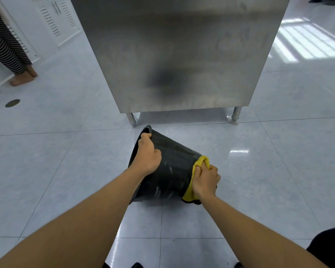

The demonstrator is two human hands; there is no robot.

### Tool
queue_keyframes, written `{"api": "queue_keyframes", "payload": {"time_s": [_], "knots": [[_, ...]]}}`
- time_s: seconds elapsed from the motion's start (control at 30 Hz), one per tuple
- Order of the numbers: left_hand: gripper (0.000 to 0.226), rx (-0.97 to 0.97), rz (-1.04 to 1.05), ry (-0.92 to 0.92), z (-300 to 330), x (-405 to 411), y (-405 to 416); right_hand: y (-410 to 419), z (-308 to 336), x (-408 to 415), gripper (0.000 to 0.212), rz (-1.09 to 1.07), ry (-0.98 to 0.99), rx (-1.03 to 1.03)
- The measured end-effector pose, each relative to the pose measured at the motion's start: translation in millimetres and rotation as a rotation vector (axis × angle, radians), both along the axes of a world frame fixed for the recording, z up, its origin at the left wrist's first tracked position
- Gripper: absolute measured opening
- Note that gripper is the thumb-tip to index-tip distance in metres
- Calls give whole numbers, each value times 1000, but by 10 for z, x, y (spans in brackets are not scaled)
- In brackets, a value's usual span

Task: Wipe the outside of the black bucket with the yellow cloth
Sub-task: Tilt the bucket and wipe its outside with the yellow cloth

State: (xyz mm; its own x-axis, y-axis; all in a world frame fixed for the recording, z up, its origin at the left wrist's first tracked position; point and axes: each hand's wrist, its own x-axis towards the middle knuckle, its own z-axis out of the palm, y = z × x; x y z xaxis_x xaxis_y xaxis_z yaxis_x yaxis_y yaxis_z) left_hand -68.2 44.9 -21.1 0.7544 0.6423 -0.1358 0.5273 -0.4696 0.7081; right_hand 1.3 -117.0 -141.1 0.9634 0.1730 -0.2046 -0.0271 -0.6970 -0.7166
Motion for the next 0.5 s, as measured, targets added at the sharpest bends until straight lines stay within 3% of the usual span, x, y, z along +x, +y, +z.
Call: {"api": "queue_keyframes", "payload": {"time_s": [0.3,0.5], "knots": [[76,-46,27,8,16,-7,49,551,488,-319,28,292,-323,253],[72,-178,-61,-10,31,-24,82,684,599,-521,34,309,-339,399]]}}
